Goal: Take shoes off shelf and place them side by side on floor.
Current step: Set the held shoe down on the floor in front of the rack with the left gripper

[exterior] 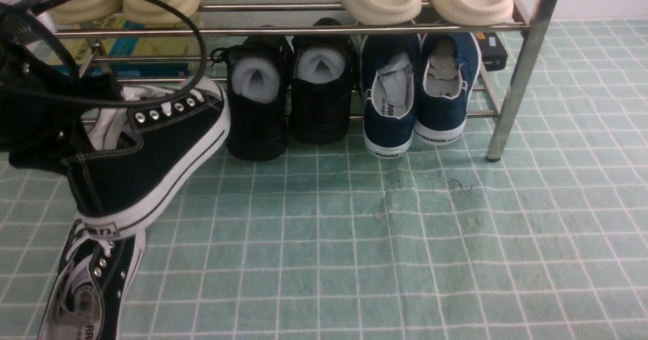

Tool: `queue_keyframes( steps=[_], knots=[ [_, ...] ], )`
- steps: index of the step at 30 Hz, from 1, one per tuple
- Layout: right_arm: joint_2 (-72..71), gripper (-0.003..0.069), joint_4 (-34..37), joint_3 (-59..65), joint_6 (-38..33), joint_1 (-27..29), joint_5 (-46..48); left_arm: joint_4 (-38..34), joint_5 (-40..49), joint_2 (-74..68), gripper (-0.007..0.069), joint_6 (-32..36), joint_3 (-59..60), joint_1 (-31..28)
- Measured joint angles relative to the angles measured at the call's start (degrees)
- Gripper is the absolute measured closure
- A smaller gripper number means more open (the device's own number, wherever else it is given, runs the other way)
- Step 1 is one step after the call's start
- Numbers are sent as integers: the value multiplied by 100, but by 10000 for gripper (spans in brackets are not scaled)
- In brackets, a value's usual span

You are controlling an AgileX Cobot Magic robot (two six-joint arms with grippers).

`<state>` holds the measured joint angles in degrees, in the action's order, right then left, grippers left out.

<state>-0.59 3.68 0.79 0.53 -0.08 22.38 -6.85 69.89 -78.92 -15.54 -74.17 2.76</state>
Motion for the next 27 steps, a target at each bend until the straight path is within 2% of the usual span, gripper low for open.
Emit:
queue_keyframes(
  steps=[4, 5, 8, 9, 10, 13, 17, 27],
  knots=[
    [0, 421, 0, 0, 0, 0, 0, 1056, 1, 411, 596, -1472, 704, 815],
    [0, 421, 0, 0, 0, 0, 0, 1056, 1, 420, 596, -1538, 728, 855],
    [0, 421, 0, 0, 0, 0, 0, 1801, -182, 464, 596, -2851, 1091, 1629],
    [0, 421, 0, 0, 0, 0, 0, 1842, -196, 464, 596, -2925, 1091, 1629],
    [0, 421, 0, 0, 0, 0, 0, 2148, -273, 464, 596, -3483, 1188, 1942],
    [0, 421, 0, 0, 0, 0, 0, 2575, -408, 464, 596, -4289, 1263, 2402],
    [0, 420, 0, 0, 0, 0, 0, 2805, -453, 464, 596, -4886, 1275, 2743],
    [0, 420, 0, 0, 0, 0, 0, 2852, -309, -216, 596, -4997, 1278, 2789]
  ],
)
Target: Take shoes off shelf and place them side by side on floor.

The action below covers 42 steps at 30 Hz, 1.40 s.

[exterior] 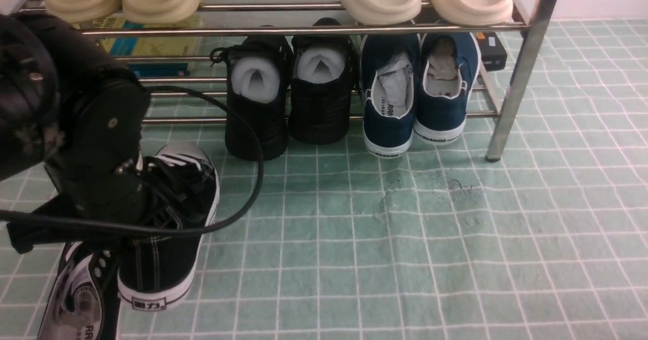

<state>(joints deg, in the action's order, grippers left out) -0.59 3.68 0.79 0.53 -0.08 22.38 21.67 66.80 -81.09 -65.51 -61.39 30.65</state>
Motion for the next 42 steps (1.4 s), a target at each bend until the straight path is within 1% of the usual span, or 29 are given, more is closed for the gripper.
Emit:
queue_keyframes(
  steps=[7, 12, 16, 17, 18, 22, 24, 25, 26, 27, 30, 31, 32, 33, 34, 35, 36, 37, 40, 42],
  knots=[
    [0, 420, 0, 0, 0, 0, 0, -12, 212, -303, 596, 40, 0, 0],
    [0, 420, 0, 0, 0, 0, 0, -209, 212, -396, 595, 287, 0, 0],
    [0, 420, 0, 0, 0, 0, 0, -397, 206, -521, 579, 492, 0, 0],
    [0, 420, 0, 0, 0, 0, 0, -474, 206, -564, 559, 533, 0, 0],
    [0, 420, 0, 0, 0, 0, 0, -489, 206, -575, 555, 534, 0, 0],
    [0, 420, 0, 0, 0, 0, 0, -594, 230, -607, 439, 913, -105, 0],
    [0, 420, 0, 0, 0, 0, 0, -594, 253, -607, 396, 1127, -279, 0],
    [0, 420, 0, 0, 0, 0, 0, -594, 254, -607, 381, 1374, -407, 0],
    [0, 420, 0, 0, 0, 0, 0, -594, 254, -599, 379, 1420, -433, 0],
    [0, 420, 0, 0, 0, 0, 0, -617, 254, -534, 372, 1800, -676, 0],
    [0, 420, 0, 0, 0, 0, 0, -702, 254, -332, 405, 2358, -988, 0],
    [0, 420, 0, 0, 0, 0, 0, -720, 260, -115, 453, 2731, -1142, 0],
    [0, 420, 0, 0, 0, 0, 0, -720, 260, -115, 453, 2779, -1142, 0],
    [0, 420, 0, 0, 0, 0, 0, -678, 271, 75, 500, 3062, -1212, 0],
    [0, 420, 0, 0, 0, 0, 0, -646, 285, 180, 526, 3157, -1228, 0],
    [0, 420, 0, 0, 0, 0, 0, -530, 335, 515, 591, 3622, -1234, 0],
    [0, 420, 0, 0, 0, 0, 0, -521, 336, 552, 596, 3664, -1234, 0],
    [0, 420, 0, 0, 0, 0, 0, -477, 385, 903, 618, 3973, -1226, 0],
    [0, 420, 0, 0, 0, 0, 0, -544, 392, 1323, 620, 4268, -1150, 0],
    [0, 420, 0, 0, 0, 0, 0, -898, 392, 1934, 620, 4663, -840, 0]
  ],
)
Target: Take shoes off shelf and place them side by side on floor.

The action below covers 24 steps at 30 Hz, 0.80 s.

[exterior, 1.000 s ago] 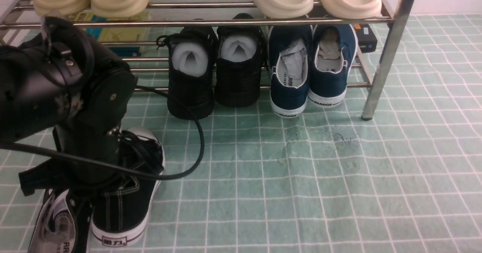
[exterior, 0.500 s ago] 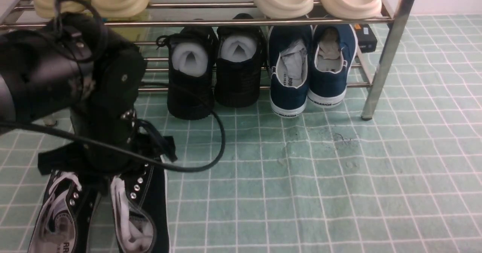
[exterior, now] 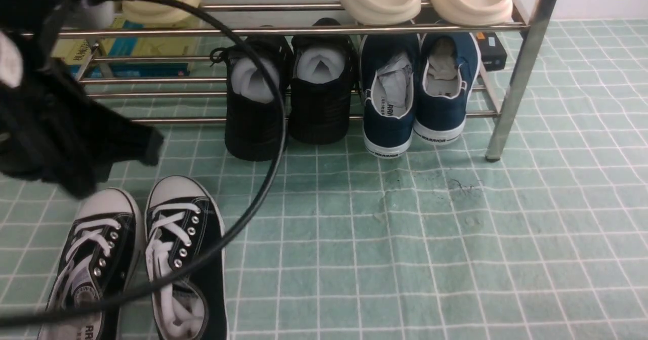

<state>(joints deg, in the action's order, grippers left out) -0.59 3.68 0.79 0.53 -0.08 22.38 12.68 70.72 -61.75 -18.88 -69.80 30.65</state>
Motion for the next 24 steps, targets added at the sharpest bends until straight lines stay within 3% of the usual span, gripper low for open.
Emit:
queue_keyframes(
  steps=[6, 11, 16, 24],
  knots=[
    [0, 420, 0, 0, 0, 0, 0, -1045, -148, 1239, 617, 758, 1250, 0],
    [0, 420, 0, 0, 0, 0, 0, -2070, -2705, 2383, 614, 932, 3173, 0],
    [0, 420, 0, 0, 0, 0, 0, -2366, -4679, 2725, 610, 933, 4474, 0],
    [0, 420, 0, 0, 0, 0, 0, -2395, -5208, 2732, 602, 933, 5151, 0]
  ],
)
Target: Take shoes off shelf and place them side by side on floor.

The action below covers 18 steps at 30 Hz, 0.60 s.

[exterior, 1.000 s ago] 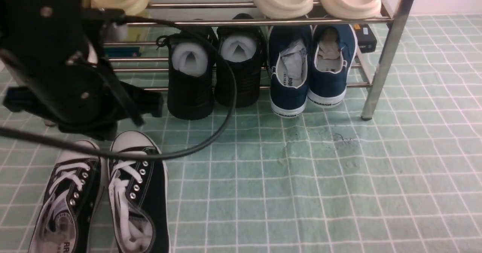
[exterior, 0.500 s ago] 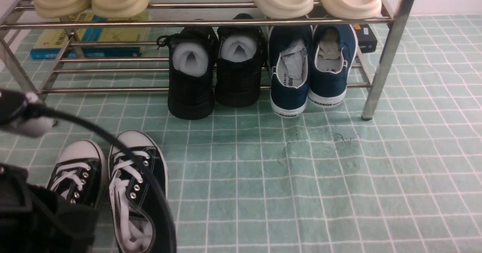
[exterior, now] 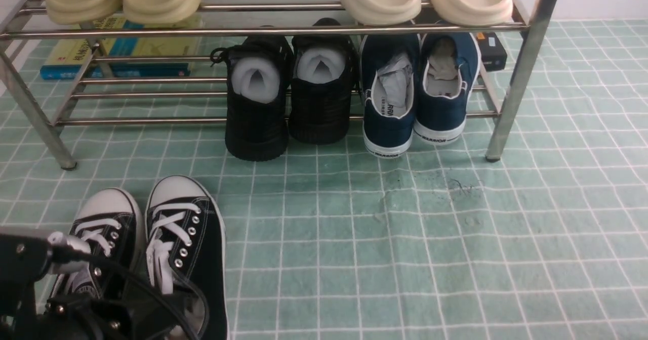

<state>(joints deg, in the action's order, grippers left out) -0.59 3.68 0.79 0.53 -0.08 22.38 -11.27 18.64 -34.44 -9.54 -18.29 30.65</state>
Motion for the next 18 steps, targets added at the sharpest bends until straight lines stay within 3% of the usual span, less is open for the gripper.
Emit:
queue_keyframes(
  steps=[12, 18],
  knots=[
    [0, 420, 0, 0, 0, 0, 0, 662, -117, 85, 591, 18, 34, -105],
    [0, 420, 0, 0, 0, 0, 0, 1334, -730, 1404, 589, 18, 639, -956]
  ],
)
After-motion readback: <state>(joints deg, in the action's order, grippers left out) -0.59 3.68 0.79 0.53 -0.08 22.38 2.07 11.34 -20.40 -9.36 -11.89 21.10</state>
